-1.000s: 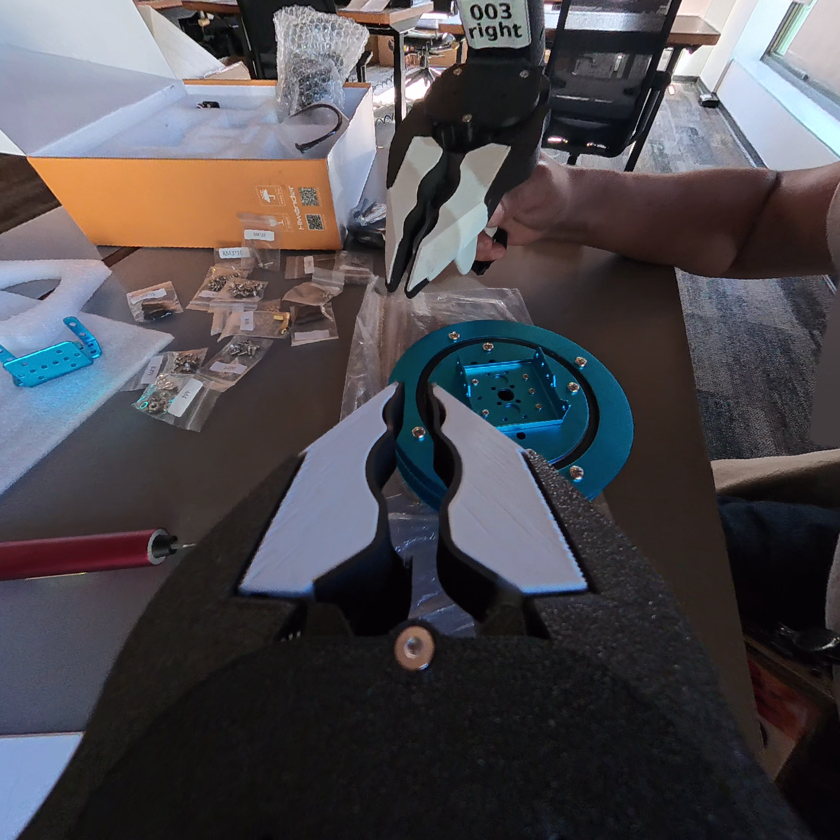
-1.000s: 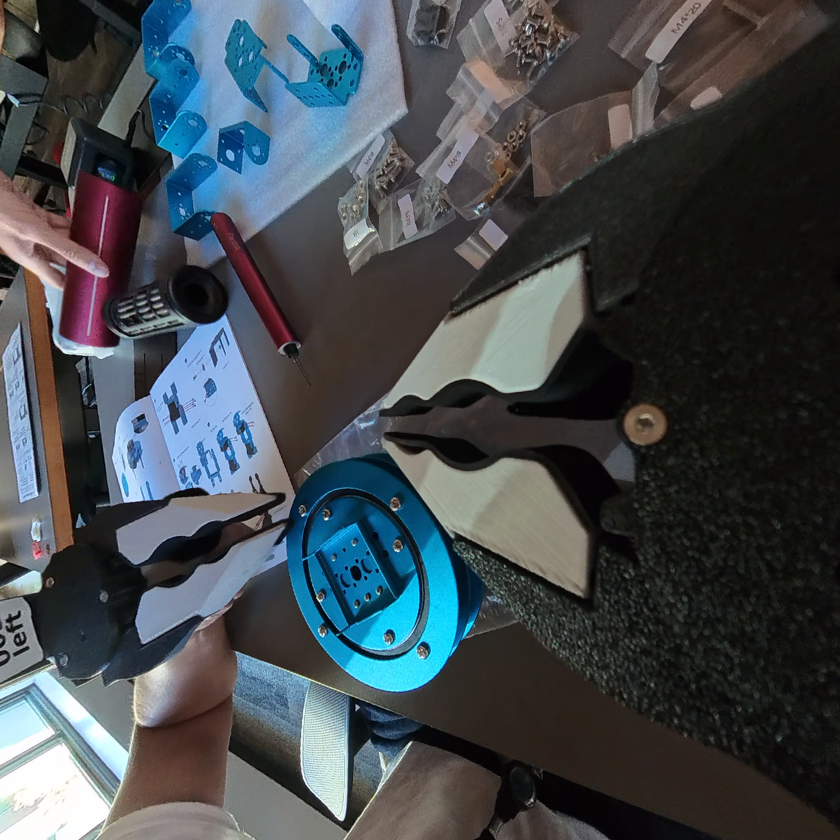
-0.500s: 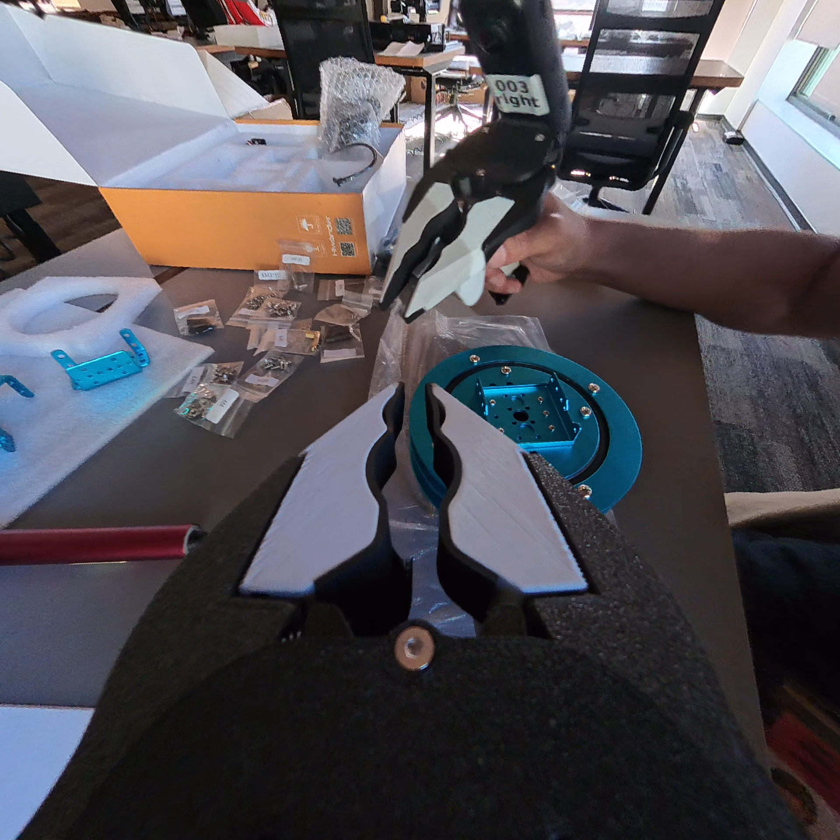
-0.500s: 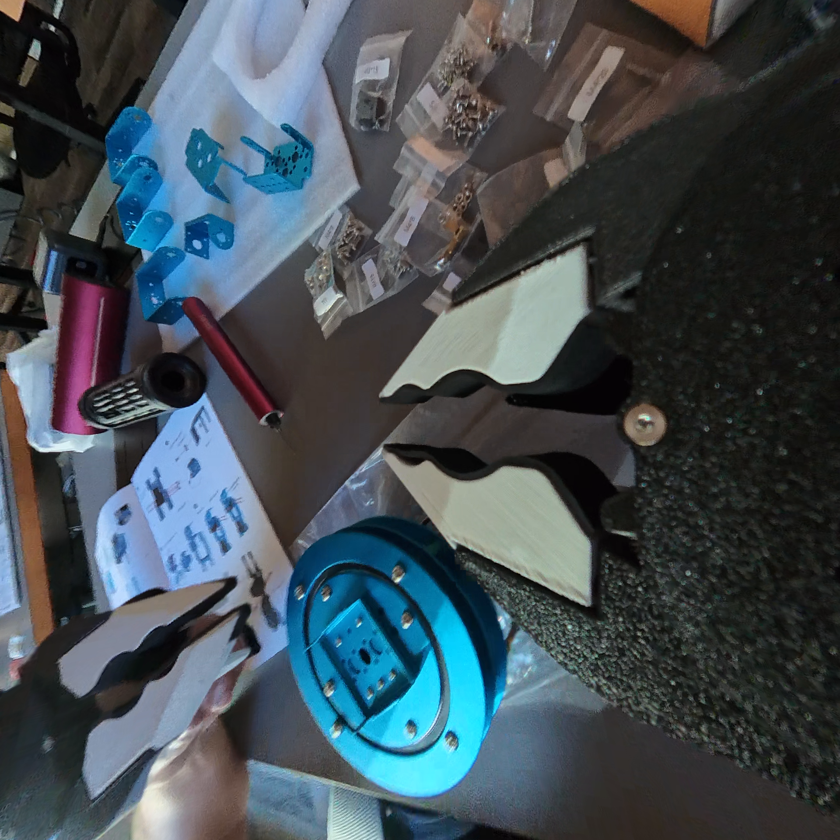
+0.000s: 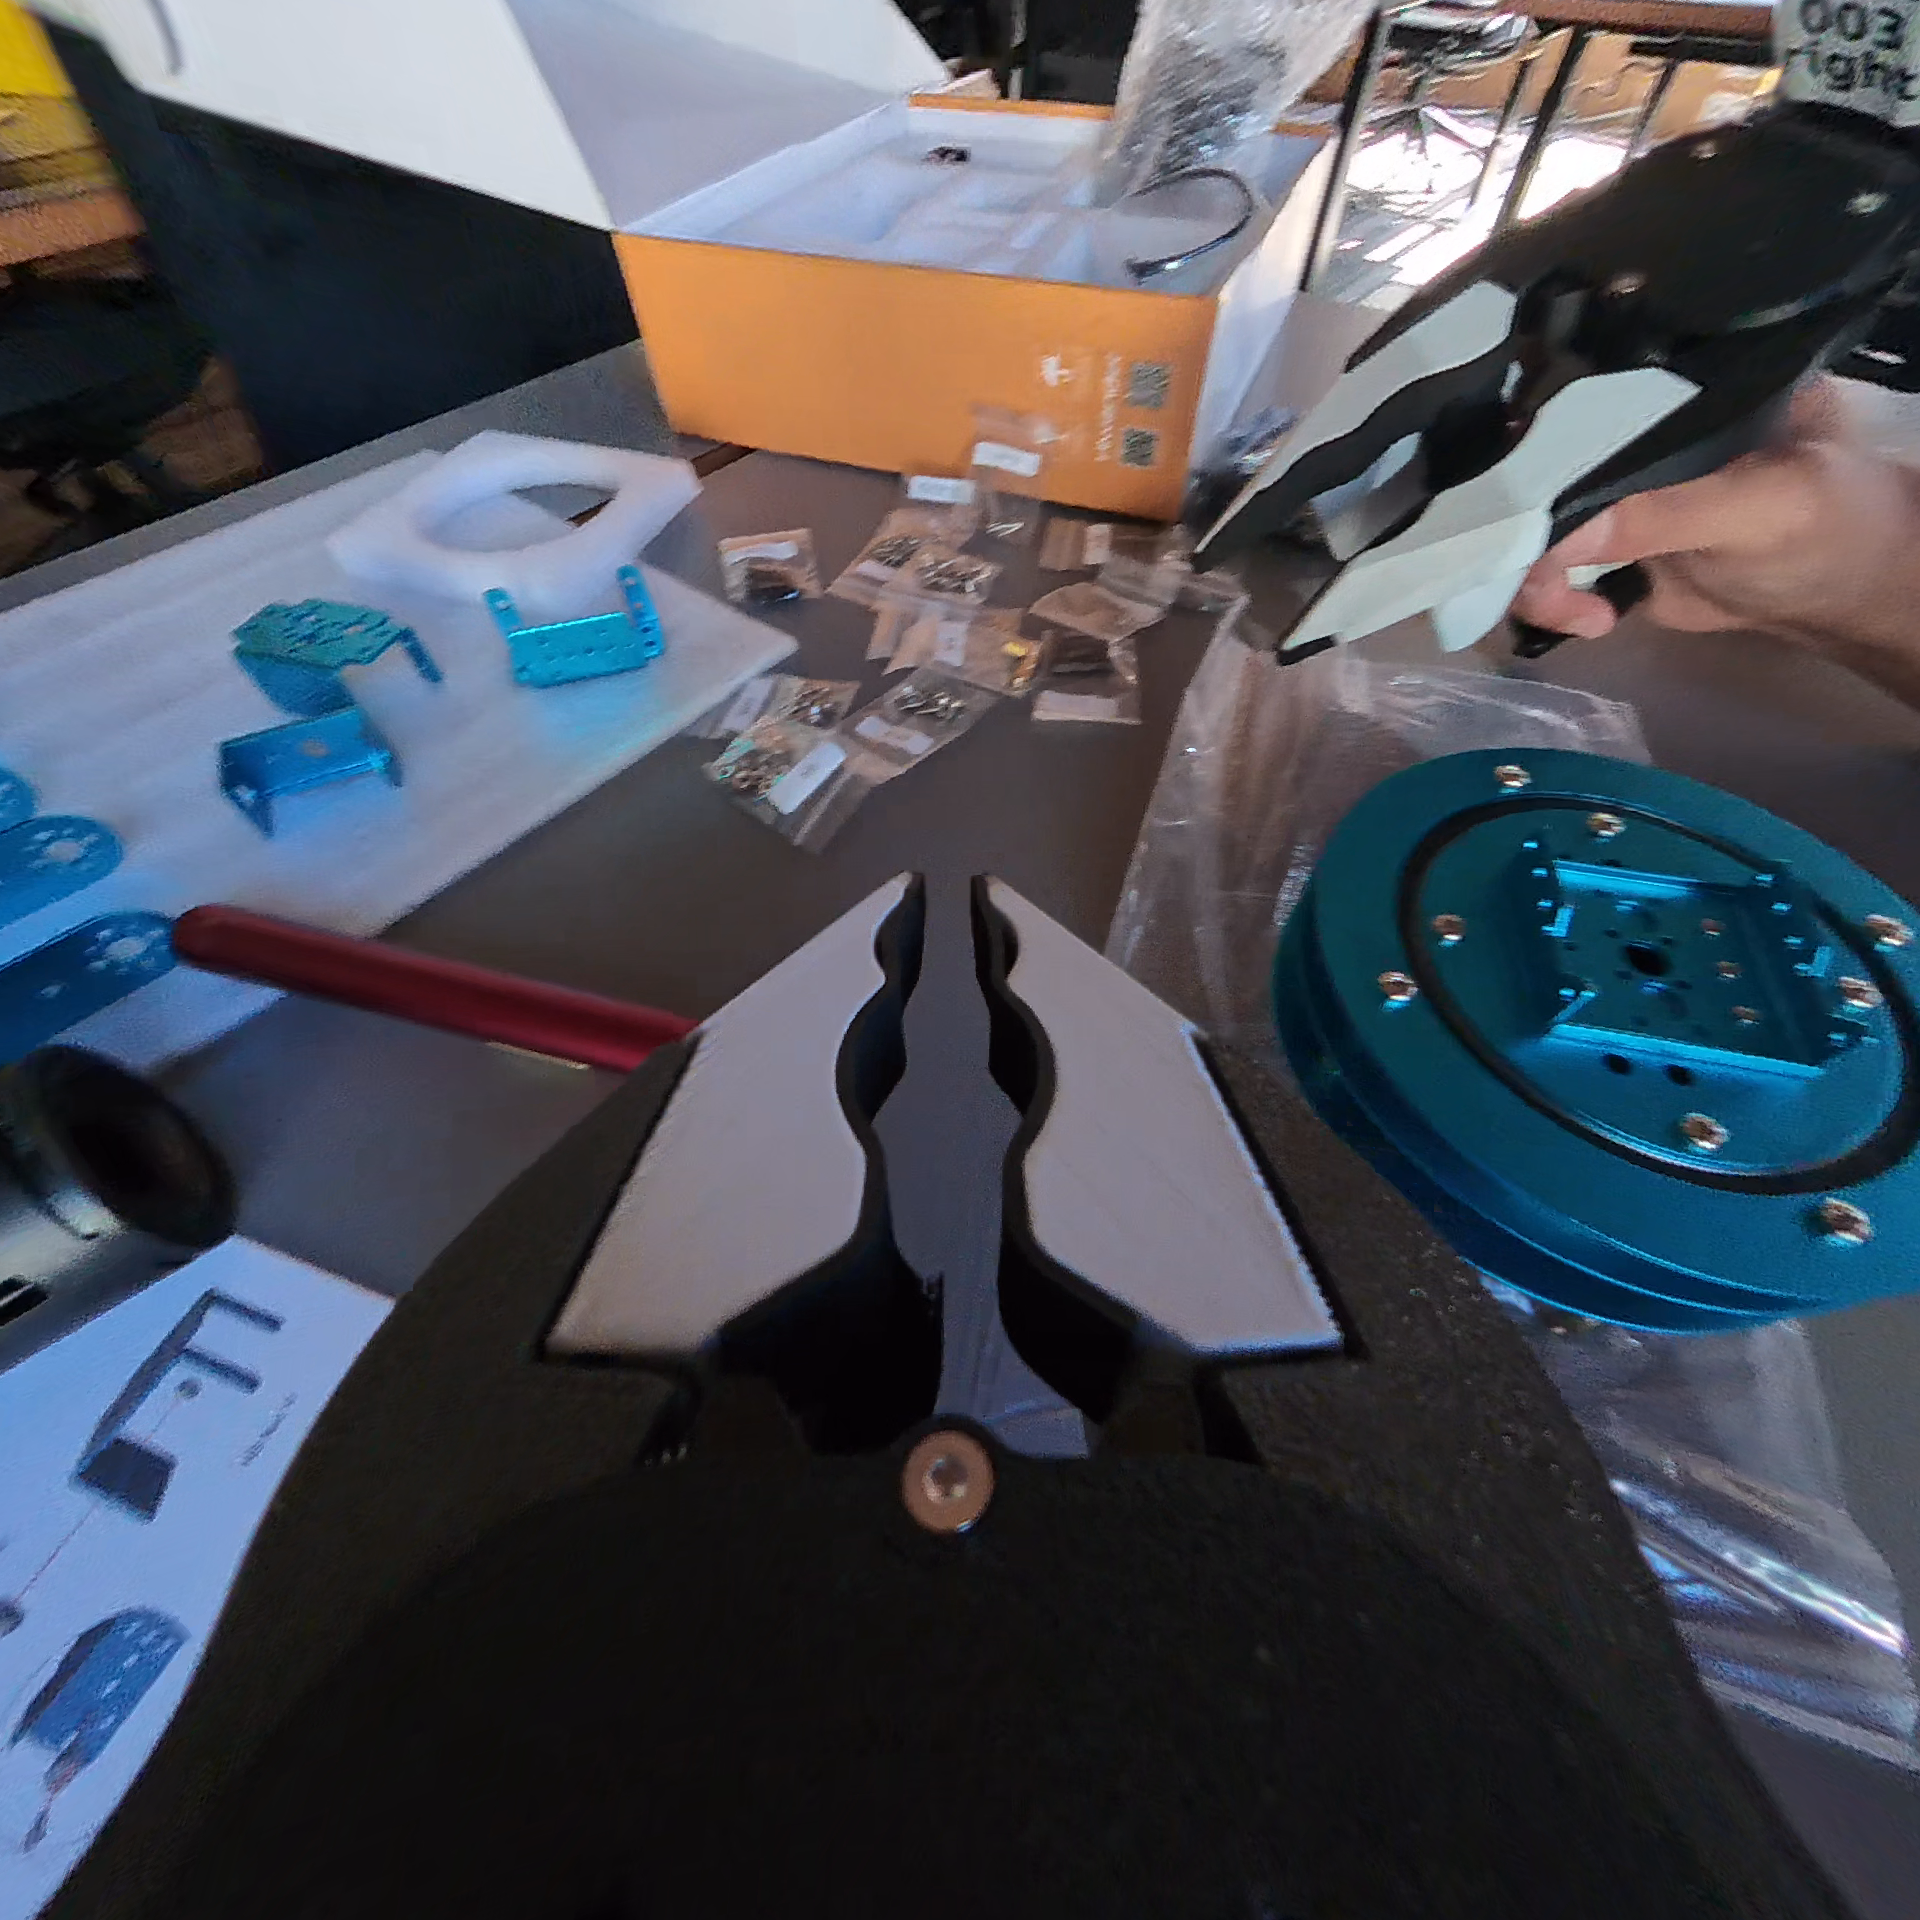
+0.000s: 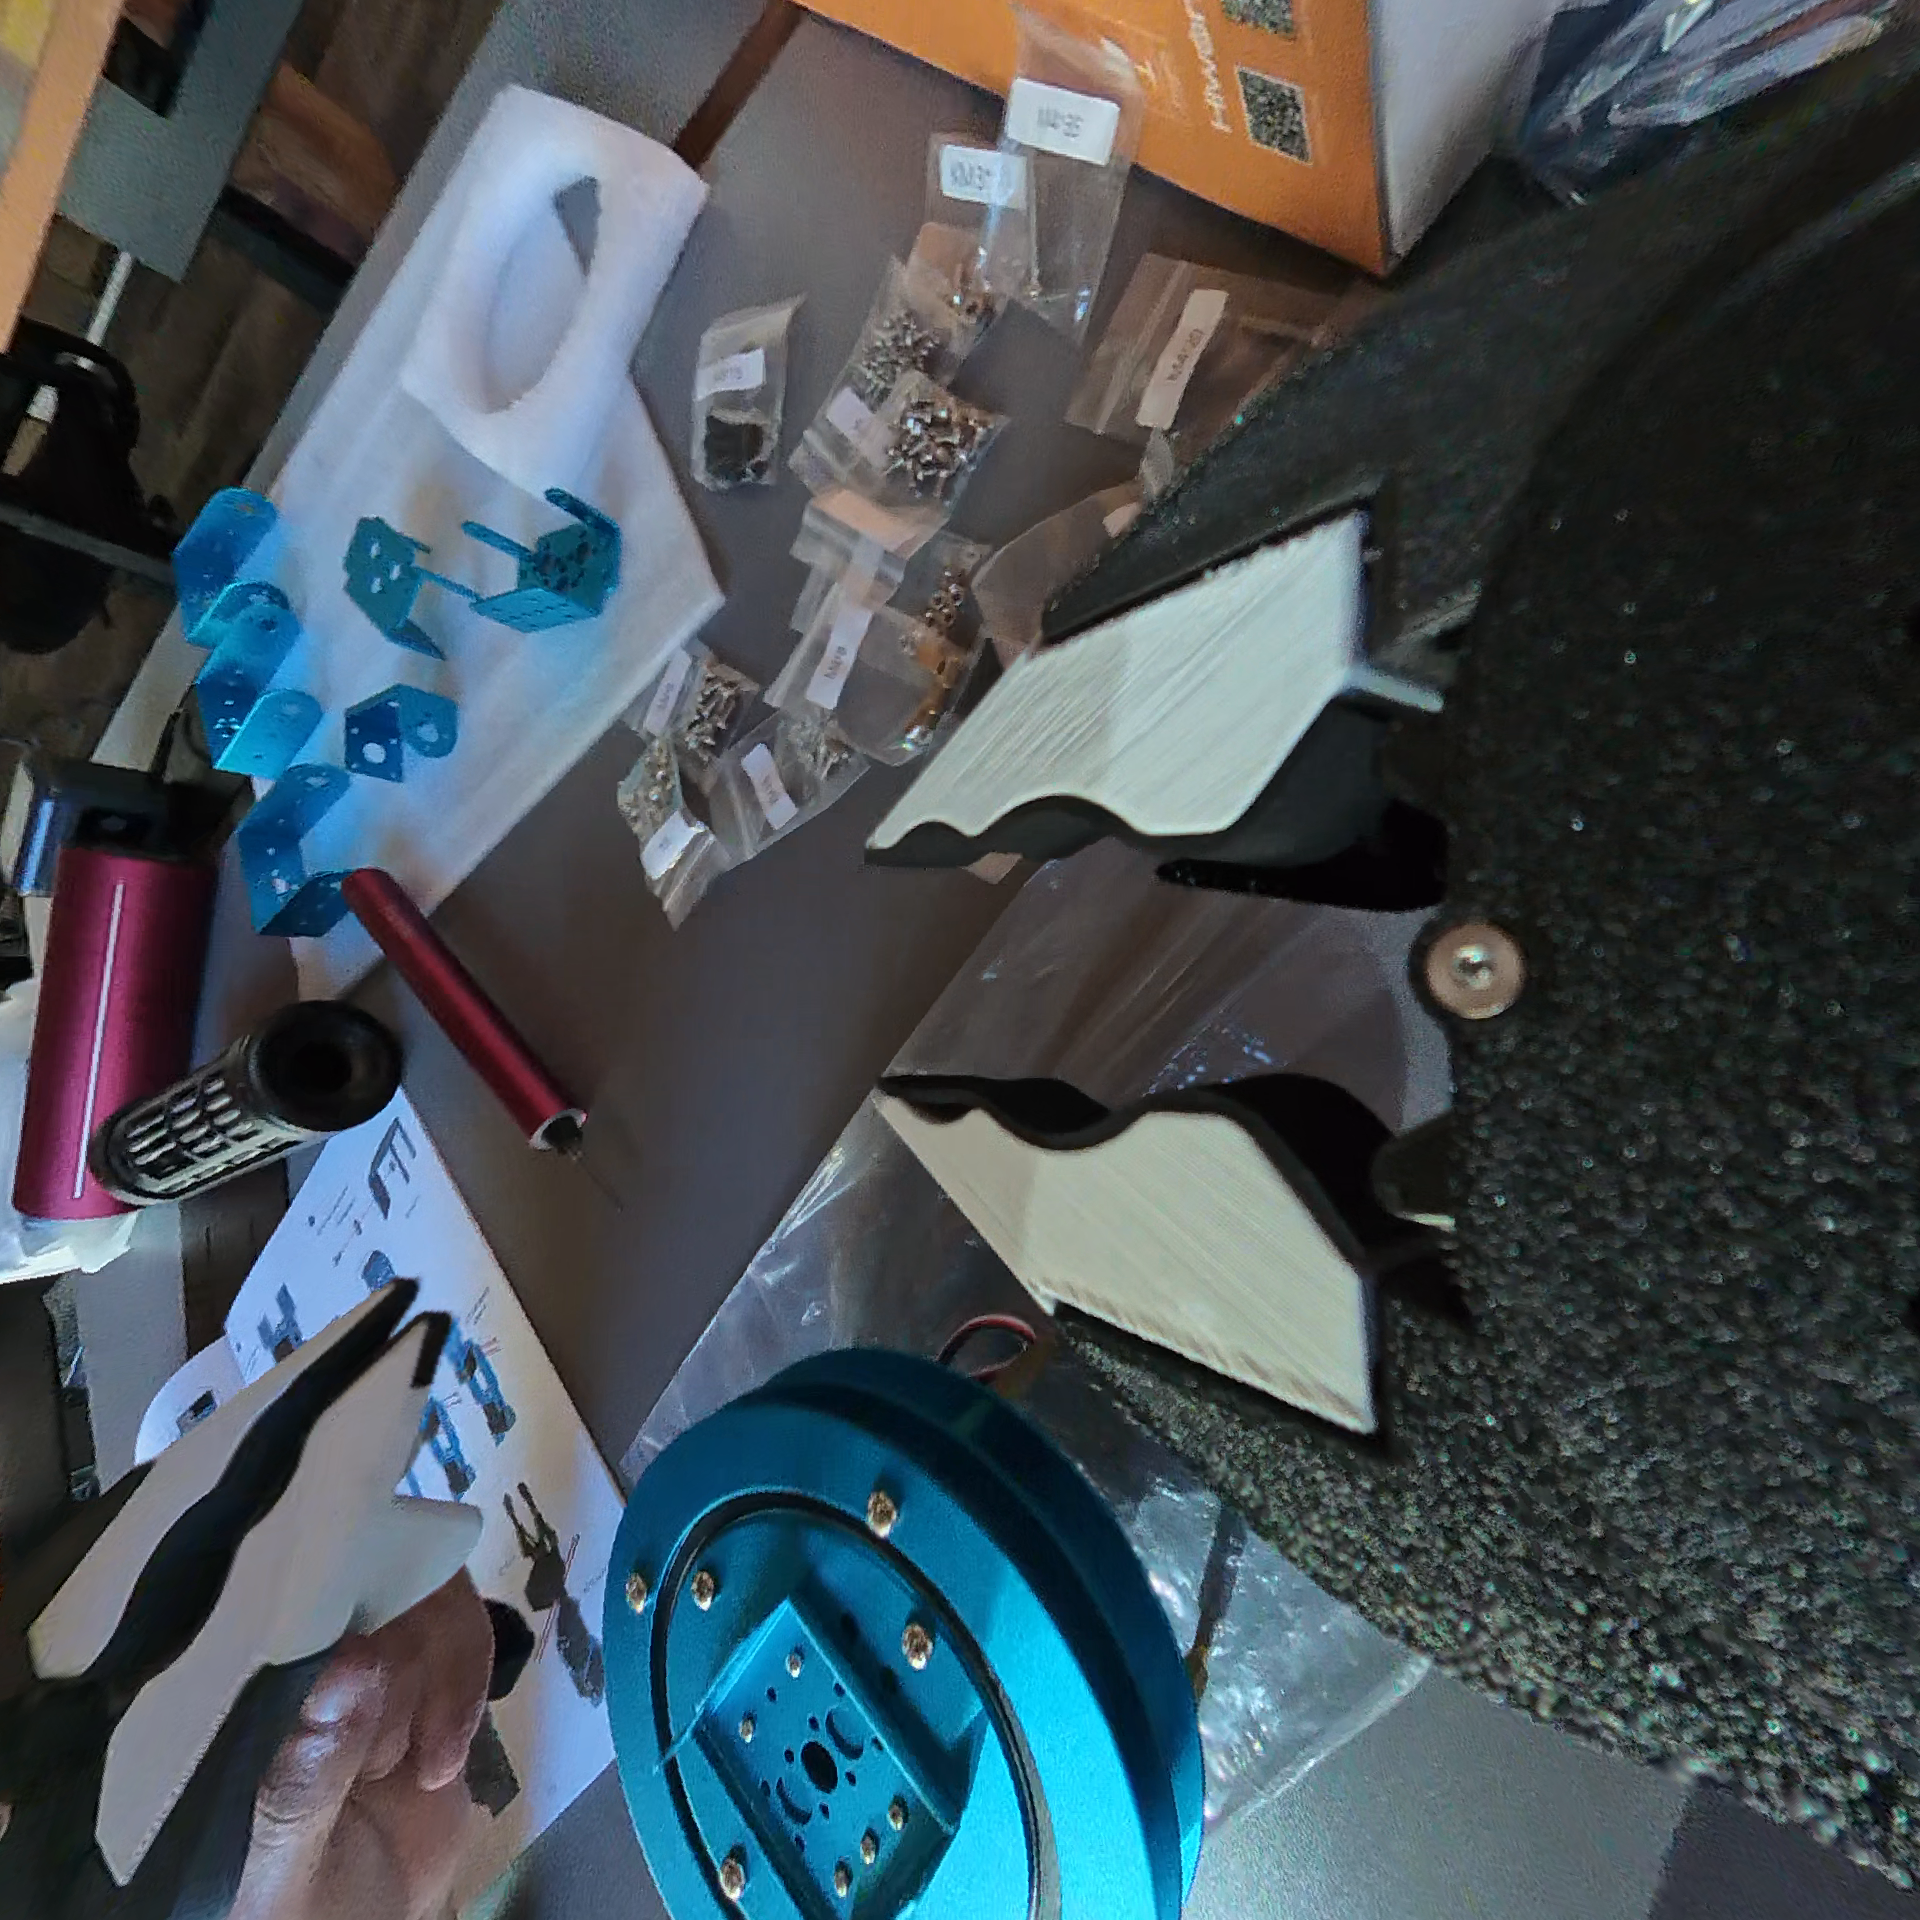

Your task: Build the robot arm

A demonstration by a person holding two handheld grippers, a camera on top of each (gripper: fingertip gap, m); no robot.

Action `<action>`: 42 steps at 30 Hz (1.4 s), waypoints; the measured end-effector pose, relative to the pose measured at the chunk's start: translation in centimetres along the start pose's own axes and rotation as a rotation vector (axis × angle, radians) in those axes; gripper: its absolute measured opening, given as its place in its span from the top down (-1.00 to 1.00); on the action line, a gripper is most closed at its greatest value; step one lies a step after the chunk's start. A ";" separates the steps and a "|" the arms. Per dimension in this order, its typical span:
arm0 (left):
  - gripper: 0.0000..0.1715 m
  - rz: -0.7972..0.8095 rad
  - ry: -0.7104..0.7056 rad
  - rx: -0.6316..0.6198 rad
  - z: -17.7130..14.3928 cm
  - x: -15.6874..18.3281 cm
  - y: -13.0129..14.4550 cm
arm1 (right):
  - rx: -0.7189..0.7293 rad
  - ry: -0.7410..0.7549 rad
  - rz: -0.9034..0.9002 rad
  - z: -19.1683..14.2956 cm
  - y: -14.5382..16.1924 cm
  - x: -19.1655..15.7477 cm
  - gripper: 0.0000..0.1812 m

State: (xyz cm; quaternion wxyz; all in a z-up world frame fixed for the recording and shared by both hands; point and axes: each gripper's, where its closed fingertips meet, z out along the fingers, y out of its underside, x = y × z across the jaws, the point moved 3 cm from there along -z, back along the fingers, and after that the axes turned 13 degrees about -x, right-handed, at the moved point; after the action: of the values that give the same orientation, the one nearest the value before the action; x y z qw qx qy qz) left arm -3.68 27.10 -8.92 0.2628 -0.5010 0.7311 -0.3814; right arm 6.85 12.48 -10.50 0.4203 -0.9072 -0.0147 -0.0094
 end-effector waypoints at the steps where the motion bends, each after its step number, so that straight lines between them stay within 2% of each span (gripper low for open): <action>1: 0.91 -0.012 -0.024 -0.002 -0.1 -0.5 0.0 | -0.004 -0.003 0.014 0.0 0.2 0.4 0.56; 6: 0.91 -0.020 -0.098 0.035 -1.2 -2.4 -0.7 | -0.007 0.009 0.018 -0.2 0.3 0.9 0.57; 11: 0.90 0.039 -0.041 0.047 -1.6 -1.0 -1.0 | 0.082 -0.091 0.013 -1.6 -1.4 -1.3 0.54; 16: 0.78 0.153 0.216 -0.019 -2.7 3.7 0.1 | 0.109 -0.316 -0.037 -2.7 -1.6 -5.1 0.53; 19: 0.72 0.133 0.323 -0.035 -4.4 5.0 1.6 | 0.114 -0.439 -0.088 -4.2 -0.9 -7.0 0.52; 21: 0.69 0.105 0.407 -0.029 -5.9 5.8 2.7 | 0.114 -0.531 -0.146 -5.1 -0.1 -8.5 0.44; 23: 0.54 0.111 0.443 -0.040 -6.8 6.4 3.7 | 0.072 -0.555 -0.192 -5.0 0.9 -9.5 0.18; 25: 0.46 0.146 0.426 -0.045 -6.9 6.9 4.3 | 0.038 -0.512 -0.254 -4.4 1.5 -9.9 0.11; 28: 0.36 0.290 0.288 -0.049 -5.5 7.2 4.4 | -0.009 -0.434 -0.307 -3.4 2.1 -10.2 -0.05; 31: 0.34 0.527 0.060 -0.036 -4.3 6.5 4.4 | 0.027 -0.199 -0.429 -3.6 1.3 -10.2 -0.05; 34: 0.35 0.841 -0.239 -0.009 -4.0 5.6 4.3 | 0.059 0.006 -0.557 -4.1 0.8 -11.9 0.03; 36: 0.38 1.046 -0.369 0.031 -3.9 6.4 4.8 | 0.085 0.141 -0.661 -3.9 1.2 -14.2 0.13; 39: 0.39 1.255 -0.452 0.070 -3.0 8.2 5.8 | 0.059 0.341 -0.762 -2.8 2.3 -16.7 0.18; 42: 0.38 1.353 -0.501 0.135 -2.5 9.2 5.4 | 0.040 0.510 -0.871 -1.6 2.5 -18.1 0.35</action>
State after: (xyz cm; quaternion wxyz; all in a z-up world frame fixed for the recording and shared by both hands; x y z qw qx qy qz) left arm -11.73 20.37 -11.95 0.6314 0.0060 0.7736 -0.0533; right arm -11.17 9.27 -11.90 0.3850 -0.7775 -0.2888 -0.4048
